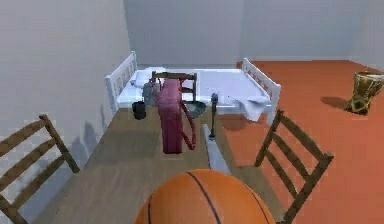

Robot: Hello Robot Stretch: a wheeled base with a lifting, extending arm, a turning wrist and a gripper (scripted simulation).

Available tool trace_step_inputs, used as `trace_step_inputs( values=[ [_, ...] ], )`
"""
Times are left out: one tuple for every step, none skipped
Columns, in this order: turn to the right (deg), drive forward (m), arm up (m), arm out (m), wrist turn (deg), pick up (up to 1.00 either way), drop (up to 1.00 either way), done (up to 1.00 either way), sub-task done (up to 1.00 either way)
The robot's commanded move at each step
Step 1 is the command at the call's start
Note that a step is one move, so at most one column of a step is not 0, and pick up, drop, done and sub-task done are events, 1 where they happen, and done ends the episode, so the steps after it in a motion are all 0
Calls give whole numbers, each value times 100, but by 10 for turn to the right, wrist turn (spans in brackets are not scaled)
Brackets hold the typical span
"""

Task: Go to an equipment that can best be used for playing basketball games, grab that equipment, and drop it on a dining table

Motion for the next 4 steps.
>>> trace_step_inputs(
  values=[
    [360,0,0,0,0,0,0,0,0],
    [-450,0,0,0,0,0,0,0,0],
    [-270,0,0,0,0,0,0,0,0],
    [450,0,0,0,0,0,0,0,0]
  ],
)
